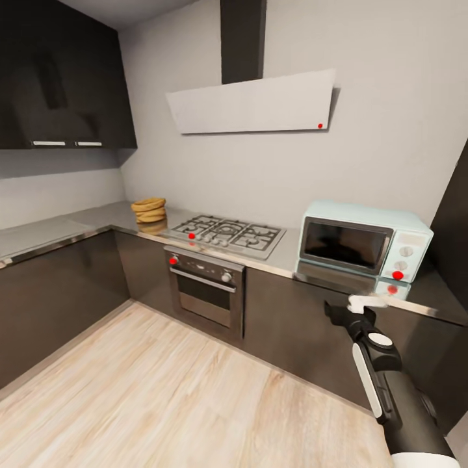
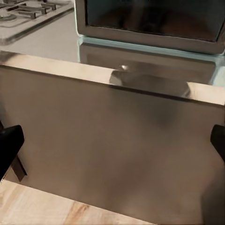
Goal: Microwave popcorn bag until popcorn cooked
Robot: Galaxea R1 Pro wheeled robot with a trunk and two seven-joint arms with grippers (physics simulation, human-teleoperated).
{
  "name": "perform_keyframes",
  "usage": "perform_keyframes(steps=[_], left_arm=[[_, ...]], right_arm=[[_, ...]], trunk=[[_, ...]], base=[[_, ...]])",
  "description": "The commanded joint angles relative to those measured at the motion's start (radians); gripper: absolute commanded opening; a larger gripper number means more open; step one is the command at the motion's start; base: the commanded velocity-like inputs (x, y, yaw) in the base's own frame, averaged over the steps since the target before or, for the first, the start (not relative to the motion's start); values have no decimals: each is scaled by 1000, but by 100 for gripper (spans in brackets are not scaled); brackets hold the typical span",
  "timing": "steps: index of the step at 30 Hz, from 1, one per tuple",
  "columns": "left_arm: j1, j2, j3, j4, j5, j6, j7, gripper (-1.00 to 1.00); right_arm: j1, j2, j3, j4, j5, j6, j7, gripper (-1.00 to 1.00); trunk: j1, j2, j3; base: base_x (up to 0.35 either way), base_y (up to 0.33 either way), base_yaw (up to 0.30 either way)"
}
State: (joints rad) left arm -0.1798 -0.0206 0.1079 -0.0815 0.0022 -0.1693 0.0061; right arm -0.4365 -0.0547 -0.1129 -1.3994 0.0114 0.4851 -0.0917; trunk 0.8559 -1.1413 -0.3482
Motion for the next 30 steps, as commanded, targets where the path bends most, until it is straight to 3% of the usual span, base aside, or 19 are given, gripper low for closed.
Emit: perform_keyframes(steps=[1,12,22,30], left_arm=[[2,0,6,1,1,-4,1,100],[5,-6,5,2,2,-4,2,100],[7,-4,5,2,2,-4,2,100],[8,2,4,2,1,-6,2,100]], right_arm=[[0,0,1,-5,1,5,-4,100],[2,-7,-8,-48,1,7,-5,100],[2,-10,-9,-46,1,7,-3,100],[4,-11,-5,-60,2,9,4,100]], trunk=[[0,-1,-1],[0,-1,-1],[0,-1,-1],[0,-1,-1]], base=[[246,226,-13],[226,208,-252],[8,8,-300],[-130,-143,-50]])
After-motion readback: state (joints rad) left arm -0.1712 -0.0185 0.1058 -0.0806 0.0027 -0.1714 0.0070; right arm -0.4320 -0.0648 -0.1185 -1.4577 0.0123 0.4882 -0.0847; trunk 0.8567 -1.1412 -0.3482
